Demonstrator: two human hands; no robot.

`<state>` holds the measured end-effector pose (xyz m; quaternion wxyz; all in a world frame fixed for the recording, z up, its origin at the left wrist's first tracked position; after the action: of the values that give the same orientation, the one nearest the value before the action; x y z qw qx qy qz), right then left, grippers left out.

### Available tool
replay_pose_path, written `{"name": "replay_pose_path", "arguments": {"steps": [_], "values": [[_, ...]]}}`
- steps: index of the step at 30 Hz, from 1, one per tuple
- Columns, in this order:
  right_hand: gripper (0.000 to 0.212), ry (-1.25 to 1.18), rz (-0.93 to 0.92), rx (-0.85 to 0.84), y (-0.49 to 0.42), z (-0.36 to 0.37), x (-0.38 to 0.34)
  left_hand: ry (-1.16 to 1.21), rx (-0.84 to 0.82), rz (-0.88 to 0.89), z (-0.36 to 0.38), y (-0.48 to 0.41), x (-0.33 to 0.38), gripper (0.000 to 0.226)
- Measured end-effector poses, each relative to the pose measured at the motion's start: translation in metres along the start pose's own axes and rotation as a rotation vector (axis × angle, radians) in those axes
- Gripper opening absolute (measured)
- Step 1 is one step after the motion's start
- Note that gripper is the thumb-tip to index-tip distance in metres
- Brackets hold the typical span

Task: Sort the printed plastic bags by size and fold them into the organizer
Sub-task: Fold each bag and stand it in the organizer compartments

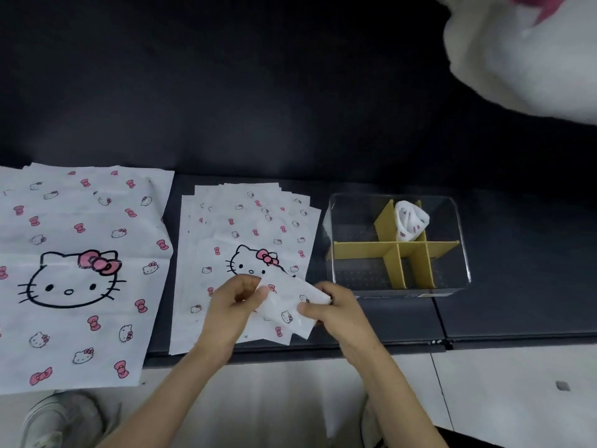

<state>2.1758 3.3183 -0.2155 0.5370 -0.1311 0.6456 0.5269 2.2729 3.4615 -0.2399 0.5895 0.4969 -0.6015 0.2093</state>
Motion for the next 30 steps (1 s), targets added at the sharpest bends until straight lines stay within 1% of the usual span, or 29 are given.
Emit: {"name": "replay_pose_path", "arguments": {"steps": [3, 6, 9, 11, 13, 16, 18, 20, 22, 24, 26, 27, 29, 30], "values": [[0.02, -0.291, -0.078, 0.139, 0.02, -0.035, -0.013, 0.124, -0.082, 0.002, 0.04, 0.003, 0.032, 0.006], [0.018, -0.315, -0.212, 0.345, 0.032, -0.076, -0.032, 0.07, -0.18, 0.043, 0.087, -0.002, 0.058, 0.006], [0.016, -0.297, -0.344, 0.582, 0.034, -0.13, -0.057, -0.109, -0.209, 0.164, 0.125, -0.018, 0.085, 0.012], [0.015, -0.235, -0.422, 0.717, 0.031, -0.164, -0.077, -0.319, -0.172, 0.324, 0.146, -0.034, 0.106, 0.008], [0.014, -0.179, -0.479, 0.801, 0.02, -0.191, -0.093, -0.534, -0.117, 0.496, 0.168, -0.054, 0.126, 0.015], [0.005, -0.095, -0.475, 0.855, -0.005, -0.217, -0.105, -0.762, -0.057, 0.699, 0.204, -0.083, 0.145, 0.023], [0.011, -0.054, -0.472, 0.891, -0.021, -0.228, -0.108, -0.875, -0.045, 0.805, 0.223, -0.101, 0.15, 0.029], [0.015, -0.027, -0.47, 0.906, -0.035, -0.235, -0.107, -1.027, -0.073, 0.892, 0.239, -0.113, 0.147, 0.04], [0.017, 0.001, -0.473, 0.913, -0.044, -0.239, -0.105, -1.237, -0.139, 0.957, 0.252, -0.123, 0.142, 0.049], [0.022, 0.06, -0.483, 0.926, -0.05, -0.24, -0.104, -1.368, -0.2, 0.996, 0.26, -0.127, 0.138, 0.051], [0.02, 0.137, -0.497, 0.897, -0.053, -0.237, -0.107, -1.384, -0.226, 1.042, 0.261, -0.13, 0.136, 0.044], [0.016, 0.184, -0.502, 0.859, -0.054, -0.235, -0.109, -1.345, -0.222, 1.082, 0.259, -0.13, 0.135, 0.039], [0.01, 0.292, -0.502, 0.788, -0.057, -0.23, -0.112, -1.212, -0.169, 1.209, 0.25, -0.13, 0.134, 0.033], [0.011, 0.362, -0.498, 0.766, -0.059, -0.228, -0.112, -1.161, -0.125, 1.266, 0.245, -0.129, 0.132, 0.033]]}}
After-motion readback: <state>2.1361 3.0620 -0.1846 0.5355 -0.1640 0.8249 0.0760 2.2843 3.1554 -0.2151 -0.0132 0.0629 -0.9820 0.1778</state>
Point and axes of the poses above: each hand's wrist, its own y-axis away from the middle knuckle, its own z-axis out of the palm, x = y × z, the point moved 4 cm from there along -y, towards the middle knuckle, and after that the axes turned 12 degrees about -y, right-handed, at the moved point
